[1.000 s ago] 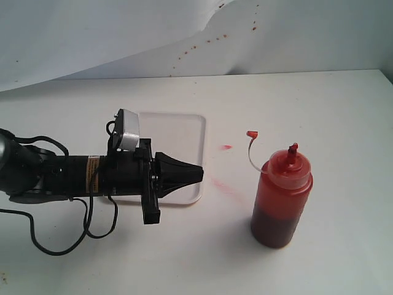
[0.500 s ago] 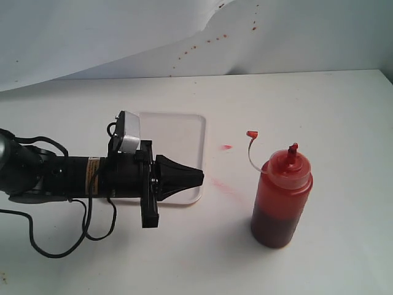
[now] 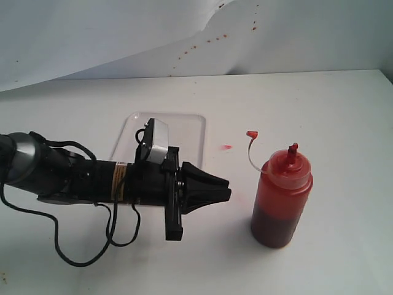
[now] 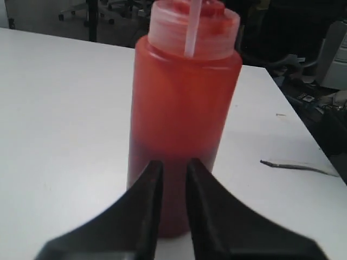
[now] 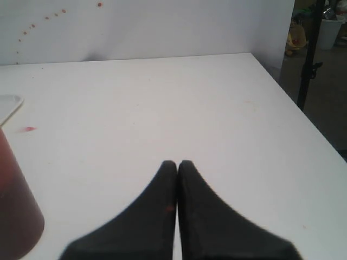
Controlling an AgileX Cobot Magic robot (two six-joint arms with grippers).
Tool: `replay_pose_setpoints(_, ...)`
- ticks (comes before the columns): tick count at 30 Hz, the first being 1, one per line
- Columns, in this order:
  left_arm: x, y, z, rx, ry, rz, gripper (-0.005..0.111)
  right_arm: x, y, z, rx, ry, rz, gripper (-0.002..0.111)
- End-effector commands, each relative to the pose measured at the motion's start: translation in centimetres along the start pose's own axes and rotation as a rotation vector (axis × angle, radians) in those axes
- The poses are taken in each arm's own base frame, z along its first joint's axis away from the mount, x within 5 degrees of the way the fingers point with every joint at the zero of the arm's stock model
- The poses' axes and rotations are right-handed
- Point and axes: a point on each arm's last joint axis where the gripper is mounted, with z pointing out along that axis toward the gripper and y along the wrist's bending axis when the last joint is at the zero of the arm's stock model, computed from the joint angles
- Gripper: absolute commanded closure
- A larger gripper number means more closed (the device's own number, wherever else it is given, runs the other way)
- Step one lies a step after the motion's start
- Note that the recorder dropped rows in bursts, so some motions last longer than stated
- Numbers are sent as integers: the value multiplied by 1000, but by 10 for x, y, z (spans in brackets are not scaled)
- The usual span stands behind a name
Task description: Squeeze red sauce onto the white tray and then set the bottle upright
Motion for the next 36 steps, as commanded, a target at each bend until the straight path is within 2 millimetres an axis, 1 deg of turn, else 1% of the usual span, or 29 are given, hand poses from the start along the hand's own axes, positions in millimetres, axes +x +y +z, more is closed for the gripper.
replay_pose_setpoints(1, -12, 2, 12, 9, -28, 32, 81, 0, 0, 0, -4, -6, 3, 108)
replay_pose_setpoints(3, -15, 2, 16, 16, -34, 42, 75, 0, 0, 0, -4, -6, 3, 108)
replay_pose_setpoints(5, -16, 3, 18, 7, -31, 48, 65, 0, 0, 0, -4, -6, 3, 108)
replay_pose_setpoints(10, -13, 14, 32, -108, 76, 57, 31, 0, 0, 0, -4, -6, 3, 108)
replay_pose_setpoints(12, -11, 15, 38, -128, 103, 59, 22, 0, 0, 0, -4, -6, 3, 108)
replay_pose_setpoints(14, -10, 12, 42, -113, 102, 60, 17, 0, 0, 0, -4, -6, 3, 108)
replay_pose_setpoints(16, -9, 7, 48, -89, 105, 64, 15, 0, 0, 0, -4, -6, 3, 108)
replay_pose_setpoints(21, -9, 2, 53, -73, 111, 76, 15, 0, 0, 0, -4, -6, 3, 108)
replay_pose_setpoints(23, -11, 2, 60, -85, 139, 98, 15, 0, 0, 0, -4, -6, 3, 108)
replay_pose_setpoints(25, -18, 4, 72, -116, 181, 137, 15, 0, 0, 0, -4, -6, 3, 108)
replay_pose_setpoints(29, -25, 5, 88, -163, 260, 146, 16, 0, 0, 0, -4, -6, 3, 108)
replay_pose_setpoints(31, -21, 6, 89, -172, 271, 110, 16, 0, 0, 0, -4, -6, 3, 108)
replay_pose_setpoints(33, -7, 10, 93, -169, 293, 85, 16, 0, 0, 0, -4, -6, 3, 108)
replay_pose_setpoints(36, 4, 17, 100, -164, 302, 74, 16, 0, 0, 0, -4, -6, 3, 108)
